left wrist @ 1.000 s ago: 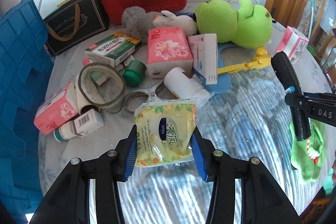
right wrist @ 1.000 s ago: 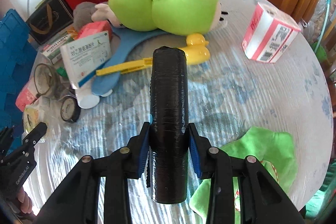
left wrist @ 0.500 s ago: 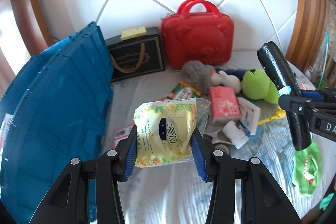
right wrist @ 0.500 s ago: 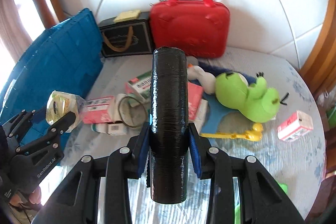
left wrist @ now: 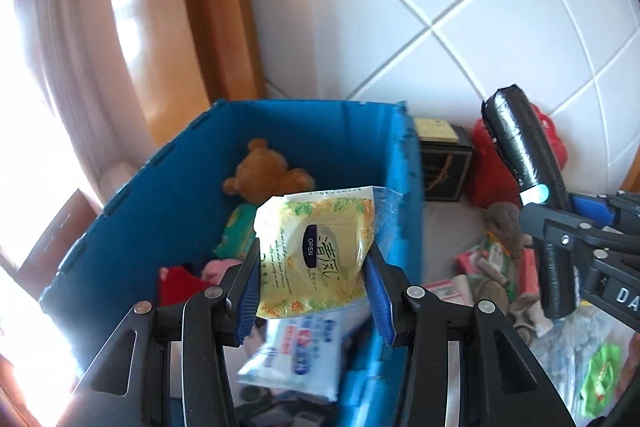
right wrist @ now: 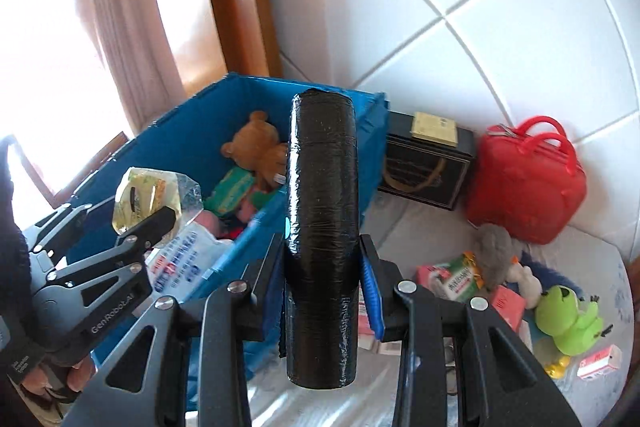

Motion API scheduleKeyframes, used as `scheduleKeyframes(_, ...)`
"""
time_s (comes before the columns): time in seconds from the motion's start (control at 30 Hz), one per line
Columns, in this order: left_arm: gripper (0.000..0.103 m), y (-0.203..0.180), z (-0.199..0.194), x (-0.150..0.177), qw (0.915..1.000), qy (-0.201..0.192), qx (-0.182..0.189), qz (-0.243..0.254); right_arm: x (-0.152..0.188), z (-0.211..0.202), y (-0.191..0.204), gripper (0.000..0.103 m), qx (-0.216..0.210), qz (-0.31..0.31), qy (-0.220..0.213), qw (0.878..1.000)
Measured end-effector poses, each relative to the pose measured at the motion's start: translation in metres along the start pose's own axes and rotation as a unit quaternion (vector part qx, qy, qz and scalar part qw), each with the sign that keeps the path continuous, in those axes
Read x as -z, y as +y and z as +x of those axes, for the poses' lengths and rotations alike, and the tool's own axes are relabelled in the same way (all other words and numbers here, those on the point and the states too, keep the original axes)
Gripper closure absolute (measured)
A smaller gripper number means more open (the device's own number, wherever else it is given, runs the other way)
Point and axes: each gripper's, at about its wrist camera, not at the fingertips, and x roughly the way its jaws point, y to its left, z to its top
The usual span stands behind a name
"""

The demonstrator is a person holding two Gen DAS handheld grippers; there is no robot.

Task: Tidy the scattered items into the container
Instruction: 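Lift and carry the black cylinder and yellow tissue pack over the crate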

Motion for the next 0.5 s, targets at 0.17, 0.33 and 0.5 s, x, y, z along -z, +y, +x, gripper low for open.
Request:
scheduleKeyframes(0.17,0.057,0.079,0.02,0.011,0.9985,0.038,-0.03,-0.027,-0.019,0.026,0.079,0.069,-0.037,-0.036,0.004,0.999)
scheduleKeyframes(0.33,0.057,0.126,0.037,0.025,0.9966,0.056,-0.044,-0.042,-0.019,0.054,0.128,0.069,-0.049,-0.06,0.023,0.997)
scheduleKeyframes(0.5,0.057,0.15,0.047,0.031,0.9958,0.064,-0.045,-0.048,-0.016,0.071,0.148,0.069,-0.05,-0.063,0.036,0.996)
